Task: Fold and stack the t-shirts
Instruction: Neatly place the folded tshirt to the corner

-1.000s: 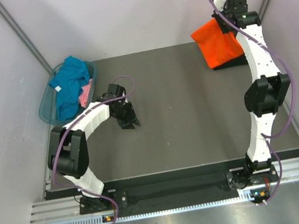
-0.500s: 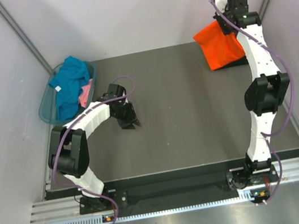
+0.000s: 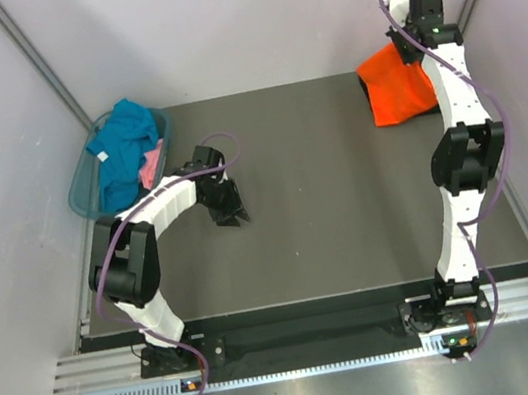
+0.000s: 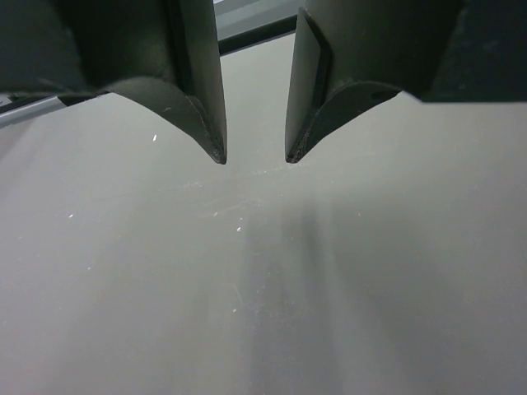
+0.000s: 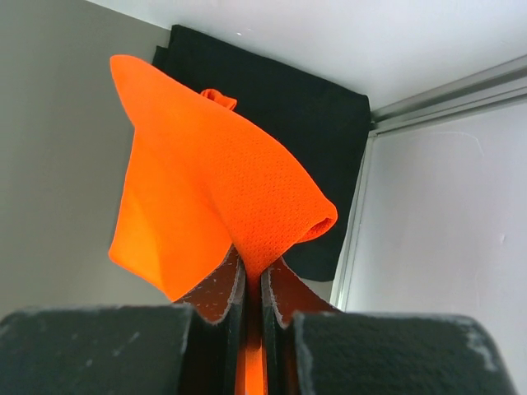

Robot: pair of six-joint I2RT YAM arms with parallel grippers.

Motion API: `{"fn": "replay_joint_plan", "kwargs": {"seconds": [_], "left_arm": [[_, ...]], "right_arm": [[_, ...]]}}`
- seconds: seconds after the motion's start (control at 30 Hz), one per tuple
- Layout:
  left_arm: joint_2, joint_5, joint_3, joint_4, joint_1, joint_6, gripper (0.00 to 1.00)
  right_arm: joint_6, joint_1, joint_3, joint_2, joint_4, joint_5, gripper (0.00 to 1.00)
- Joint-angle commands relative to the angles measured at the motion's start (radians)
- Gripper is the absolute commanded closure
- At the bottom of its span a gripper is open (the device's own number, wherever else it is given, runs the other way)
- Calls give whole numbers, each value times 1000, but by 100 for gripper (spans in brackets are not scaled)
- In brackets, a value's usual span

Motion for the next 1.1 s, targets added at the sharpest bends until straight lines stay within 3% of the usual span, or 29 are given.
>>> {"fn": "replay_joint_plan", "kwargs": {"seconds": [0.0, 1.07], "left_arm": [[11, 10, 41, -10, -1, 19, 60], [67, -3, 73, -48, -7, -1, 61]], "right_arm": [[-1, -19, 83, 22, 70, 0, 100], [57, -106, 117, 206, 314, 44, 100]]}}
